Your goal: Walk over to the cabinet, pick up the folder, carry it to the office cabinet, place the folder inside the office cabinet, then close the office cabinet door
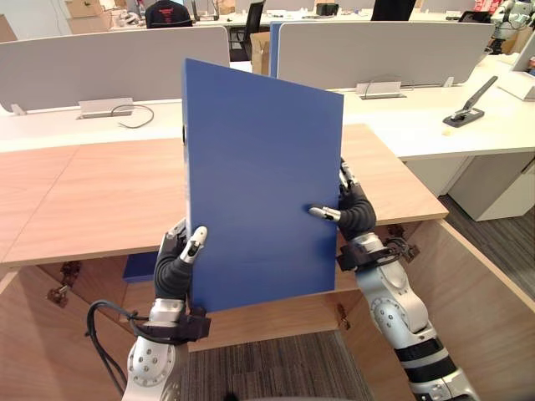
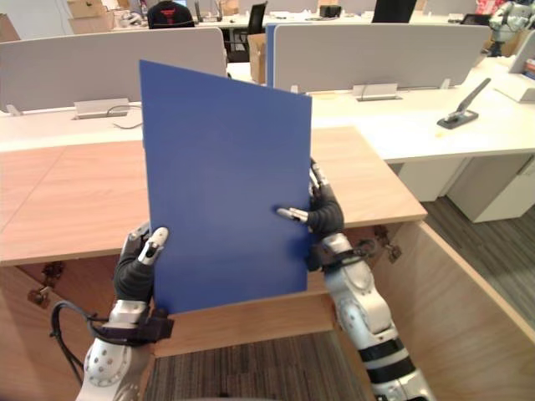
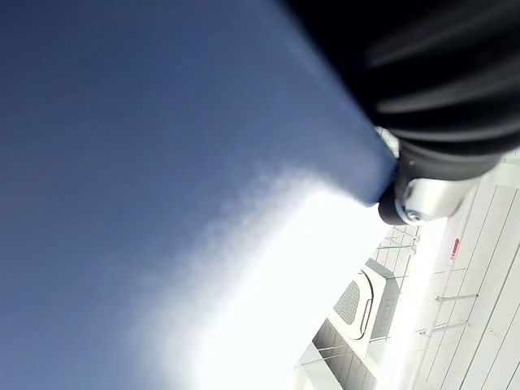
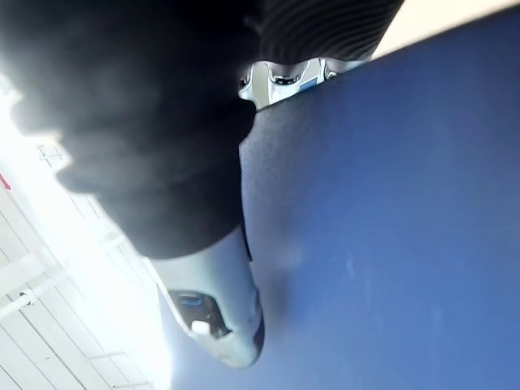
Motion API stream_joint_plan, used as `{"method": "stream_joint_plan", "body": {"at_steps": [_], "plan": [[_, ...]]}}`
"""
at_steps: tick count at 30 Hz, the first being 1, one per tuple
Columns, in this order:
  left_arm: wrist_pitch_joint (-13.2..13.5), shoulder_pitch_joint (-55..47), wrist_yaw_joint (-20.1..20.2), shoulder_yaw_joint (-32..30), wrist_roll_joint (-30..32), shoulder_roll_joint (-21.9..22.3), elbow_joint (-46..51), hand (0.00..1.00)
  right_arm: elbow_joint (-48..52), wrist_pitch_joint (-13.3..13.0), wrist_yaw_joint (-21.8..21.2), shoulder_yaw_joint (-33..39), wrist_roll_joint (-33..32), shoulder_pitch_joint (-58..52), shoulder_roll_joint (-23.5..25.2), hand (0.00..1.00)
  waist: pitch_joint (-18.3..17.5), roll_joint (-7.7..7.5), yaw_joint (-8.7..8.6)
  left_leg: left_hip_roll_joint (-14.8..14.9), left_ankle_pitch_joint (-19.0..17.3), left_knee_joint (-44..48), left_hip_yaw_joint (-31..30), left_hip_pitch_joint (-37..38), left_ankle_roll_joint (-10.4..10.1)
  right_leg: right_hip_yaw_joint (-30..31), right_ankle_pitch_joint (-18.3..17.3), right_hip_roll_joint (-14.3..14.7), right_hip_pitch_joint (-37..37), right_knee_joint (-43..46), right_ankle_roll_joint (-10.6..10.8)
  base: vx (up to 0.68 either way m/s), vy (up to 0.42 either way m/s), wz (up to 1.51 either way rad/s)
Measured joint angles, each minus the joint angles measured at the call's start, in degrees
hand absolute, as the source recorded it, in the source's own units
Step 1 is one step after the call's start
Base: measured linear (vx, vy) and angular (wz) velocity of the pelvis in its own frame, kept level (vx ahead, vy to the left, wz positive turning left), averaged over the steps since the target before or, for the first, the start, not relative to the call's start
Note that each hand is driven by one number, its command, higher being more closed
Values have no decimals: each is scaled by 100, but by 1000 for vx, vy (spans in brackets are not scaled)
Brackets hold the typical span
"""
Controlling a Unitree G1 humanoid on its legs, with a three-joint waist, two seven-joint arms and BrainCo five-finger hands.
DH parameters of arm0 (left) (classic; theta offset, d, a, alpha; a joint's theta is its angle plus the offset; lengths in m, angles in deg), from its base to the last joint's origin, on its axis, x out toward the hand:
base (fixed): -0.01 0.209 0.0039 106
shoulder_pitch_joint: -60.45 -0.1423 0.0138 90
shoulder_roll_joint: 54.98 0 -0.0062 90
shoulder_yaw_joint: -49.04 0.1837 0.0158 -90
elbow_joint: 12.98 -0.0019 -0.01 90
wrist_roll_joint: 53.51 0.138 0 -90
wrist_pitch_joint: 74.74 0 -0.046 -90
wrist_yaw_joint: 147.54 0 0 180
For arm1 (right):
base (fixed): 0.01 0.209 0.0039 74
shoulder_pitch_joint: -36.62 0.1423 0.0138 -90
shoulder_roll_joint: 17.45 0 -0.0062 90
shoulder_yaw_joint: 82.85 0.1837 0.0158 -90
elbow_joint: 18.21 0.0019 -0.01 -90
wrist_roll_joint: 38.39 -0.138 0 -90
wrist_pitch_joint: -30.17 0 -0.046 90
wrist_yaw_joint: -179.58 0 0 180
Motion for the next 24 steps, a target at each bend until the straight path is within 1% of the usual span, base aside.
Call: {"method": "stream_joint_plan", "body": {"at_steps": [5,8,13,18,20,21,22,23,24], "plan": [[-5,1,-107,109,-151,-70,1,100,-138,11,127,-99,53,147,100,0,-2,-3,21,-9,57,-23,-66,-35,11,-37,-21,-7,-15,-3,-32,-56,-2,6],[-6,14,-176,142,-186,-124,1,100,-253,0,286,-224,108,272,165,0,-25,-15,16,-11,119,0,-144,-141,8,-110,-3,-3,-84,-7,-39,-24,-9,13],[-7,14,-274,144,-248,-228,1,100,-422,5,430,-273,497,363,357,0,-85,-69,58,2,160,4,-211,-175,5,-141,30,19,-97,-9,-34,-5,-13,4],[-28,14,-374,159,-381,-396,1,100,-811,4,554,-523,499,632,364,0,-106,-91,73,25,196,4,-224,-193,-13,-144,30,36,-112,-8,-80,-20,-11,0],[-55,14,-392,159,-382,-539,0,100,-1178,6,566,-813,397,874,205,0,-129,-122,73,40,209,4,-226,-200,-30,-142,40,51,-121,-8,-96,-16,-11,0],[-72,14,-392,160,-382,-676,0,100,-1435,48,553,-1238,-34,1158,-153,100,-148,-150,74,51,217,4,-228,-206,-42,-142,47,60,-126,-8,-105,-31,-24,0],[-79,13,-390,167,-397,-882,0,100,-1528,143,525,-1783,-620,1447,-695,100,-167,-179,85,58,221,4,-237,-210,-47,-143,49,70,-126,-9,-109,-33,-29,3],[-80,13,-384,192,-411,-1100,0,100,-1534,229,474,-2225,-1019,1668,-1182,100,-178,-196,122,61,224,4,-248,-213,-51,-145,49,76,-123,-10,-109,-23,-26,4],[-79,15,-309,279,-437,-1408,1,100,-1532,347,283,-2778,-1587,1933,-1803,100,-188,-212,178,63,226,4,-259,-217,-54,-149,50,81,-120,-11,-110,-14,-21,5]]}}
